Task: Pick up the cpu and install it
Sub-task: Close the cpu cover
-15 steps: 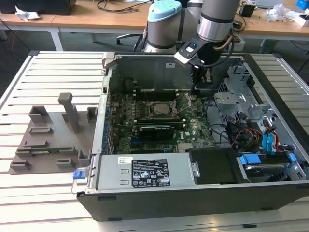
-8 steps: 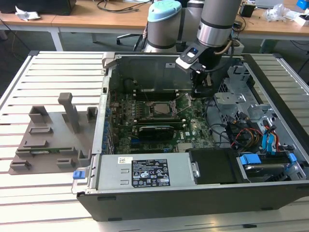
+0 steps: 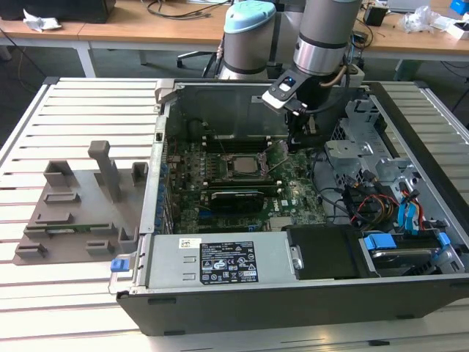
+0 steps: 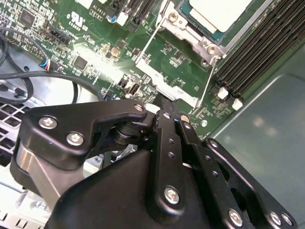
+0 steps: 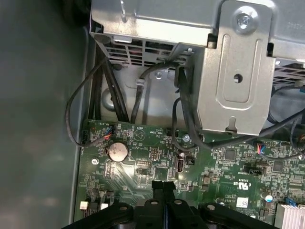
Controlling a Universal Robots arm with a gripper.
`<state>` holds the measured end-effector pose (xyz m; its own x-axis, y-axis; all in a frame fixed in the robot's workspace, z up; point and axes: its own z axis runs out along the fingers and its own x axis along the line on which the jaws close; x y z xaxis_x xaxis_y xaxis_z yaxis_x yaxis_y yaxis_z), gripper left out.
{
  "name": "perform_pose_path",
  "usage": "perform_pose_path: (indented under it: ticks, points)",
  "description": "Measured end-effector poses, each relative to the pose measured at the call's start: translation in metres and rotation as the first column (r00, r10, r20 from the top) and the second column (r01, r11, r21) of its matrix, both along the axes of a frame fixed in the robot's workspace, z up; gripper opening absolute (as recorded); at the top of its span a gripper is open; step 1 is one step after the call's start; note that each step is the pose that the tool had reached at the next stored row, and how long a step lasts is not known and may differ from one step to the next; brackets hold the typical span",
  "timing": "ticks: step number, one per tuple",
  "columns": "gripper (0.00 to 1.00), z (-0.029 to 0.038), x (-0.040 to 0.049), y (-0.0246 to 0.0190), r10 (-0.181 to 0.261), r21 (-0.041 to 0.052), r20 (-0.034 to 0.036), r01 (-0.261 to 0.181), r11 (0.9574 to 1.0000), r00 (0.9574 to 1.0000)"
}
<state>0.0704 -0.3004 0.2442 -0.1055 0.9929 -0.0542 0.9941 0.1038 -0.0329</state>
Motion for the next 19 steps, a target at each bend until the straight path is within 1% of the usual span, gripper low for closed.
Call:
perform_pose_path:
  ticks: [7,12,15,19]
  points:
    - [0.11,-0.0001,-0.0071,0.0000,0.000,0.0002,0.0001,0.000,1.0000,1.0000]
    - [0.11,-0.0001,-0.0139,0.0000,0.000,0.0002,0.0001,0.000,1.0000,1.0000]
    - [0.11,0.0000,-0.0202,0.0000,0.000,0.0000,0.0001,0.000,1.0000,1.0000]
    - [0.11,0.0000,-0.0247,0.0000,0.000,0.0001,0.0001,0.000,1.0000,1.0000]
